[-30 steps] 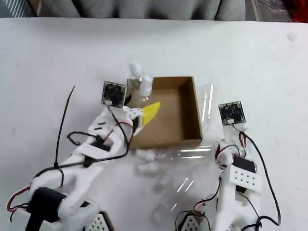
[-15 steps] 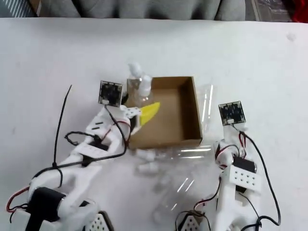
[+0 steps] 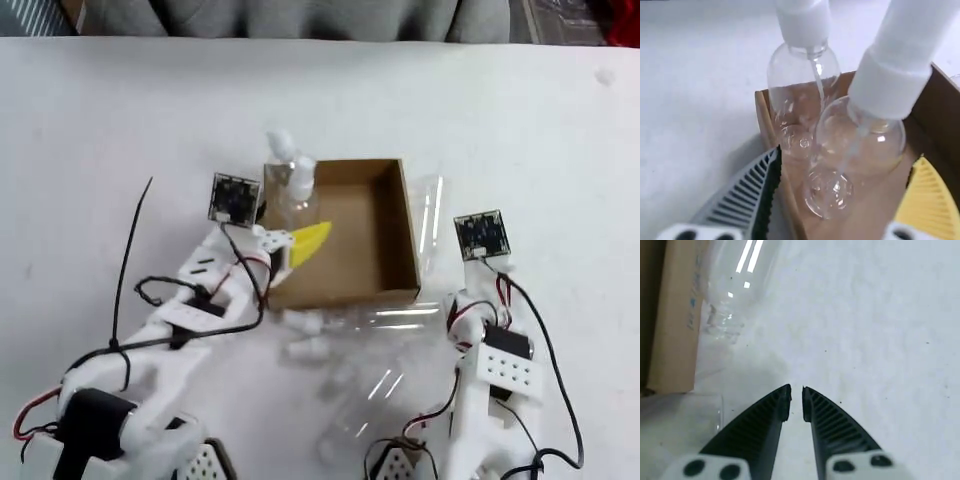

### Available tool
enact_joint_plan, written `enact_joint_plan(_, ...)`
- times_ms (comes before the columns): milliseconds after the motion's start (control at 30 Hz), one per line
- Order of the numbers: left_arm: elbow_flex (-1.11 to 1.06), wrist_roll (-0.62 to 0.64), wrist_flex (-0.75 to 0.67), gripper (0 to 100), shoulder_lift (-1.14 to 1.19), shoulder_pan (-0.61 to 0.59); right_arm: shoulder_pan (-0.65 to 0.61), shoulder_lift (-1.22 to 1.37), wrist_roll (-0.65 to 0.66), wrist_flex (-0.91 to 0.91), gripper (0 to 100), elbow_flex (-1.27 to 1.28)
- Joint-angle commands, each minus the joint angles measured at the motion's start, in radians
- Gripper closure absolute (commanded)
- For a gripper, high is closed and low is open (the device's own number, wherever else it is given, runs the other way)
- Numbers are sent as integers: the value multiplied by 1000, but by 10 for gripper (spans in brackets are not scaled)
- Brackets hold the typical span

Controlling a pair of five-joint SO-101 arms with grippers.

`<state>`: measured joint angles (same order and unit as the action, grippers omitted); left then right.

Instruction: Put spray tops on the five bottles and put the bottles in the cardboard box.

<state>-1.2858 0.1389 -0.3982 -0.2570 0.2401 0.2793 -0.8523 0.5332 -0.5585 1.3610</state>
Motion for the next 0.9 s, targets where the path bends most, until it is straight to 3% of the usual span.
enact_joint_plan(0, -11, -14, 3, 637, -28, 13, 5, 1, 12, 18, 979, -11)
enact_joint_plan(133, -48, -14, 81, 637, -153, 15, 5, 1, 12, 16, 979, -11)
enact_joint_plan(367, -118, -14, 402, 637, -469, 42, 5, 1, 12, 13, 978, -11)
enact_joint_plan(500, -181, -14, 509, 637, -631, 45, 5, 1, 12, 12, 978, -11)
enact_joint_plan(867, -245, -14, 882, 641, -1003, -24, 5, 1, 12, 10, 978, -9)
